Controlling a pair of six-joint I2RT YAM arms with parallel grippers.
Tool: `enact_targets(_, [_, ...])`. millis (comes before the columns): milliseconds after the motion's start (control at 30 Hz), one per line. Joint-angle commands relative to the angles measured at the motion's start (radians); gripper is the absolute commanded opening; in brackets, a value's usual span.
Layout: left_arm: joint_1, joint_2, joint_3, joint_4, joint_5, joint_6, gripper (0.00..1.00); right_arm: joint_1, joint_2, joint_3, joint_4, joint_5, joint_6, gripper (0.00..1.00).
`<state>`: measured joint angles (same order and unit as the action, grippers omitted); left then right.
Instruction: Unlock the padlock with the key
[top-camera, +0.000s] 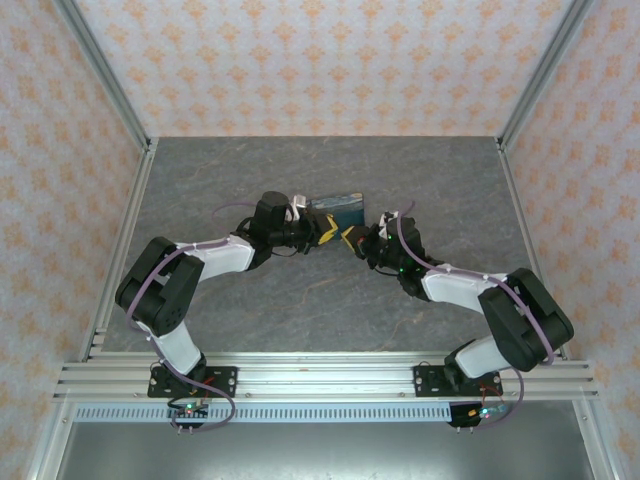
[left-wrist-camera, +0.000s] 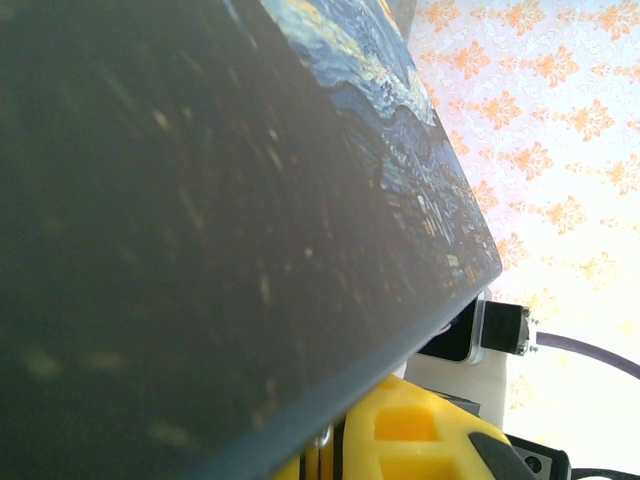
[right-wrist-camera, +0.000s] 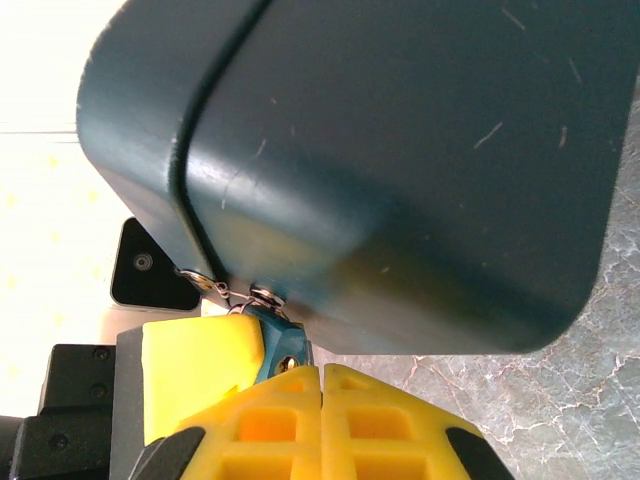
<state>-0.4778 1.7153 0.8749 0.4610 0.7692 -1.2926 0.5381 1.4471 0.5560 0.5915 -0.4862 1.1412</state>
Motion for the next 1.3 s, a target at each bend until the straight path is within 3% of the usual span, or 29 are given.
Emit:
enact_targets(0, [-0.022, -0.012, 0.027, 0.049, 0.012, -0.021, 0.0, 0.007, 0.003, 0.032, 0.071, -0.004, 0.008, 0.0])
enact_targets(400, [-0.027, -0.008, 0.024, 0.019, -0.002, 0.007, 0.0, 0.007, -0.021, 0.039, 0.06, -0.008, 0.004, 0.0])
enact_targets(867, [-0.027, -0.011, 0.026, -0.007, -0.039, 0.009, 0.0, 0.007, -0.114, -0.024, -0.077, 0.033, -0.048, 0.0])
enact_targets(1267, [-0.027, -0.008, 0.034, -0.008, -0.036, 0.005, 0.0, 0.007, -0.09, 0.005, -0.074, 0.015, -0.046, 0.0])
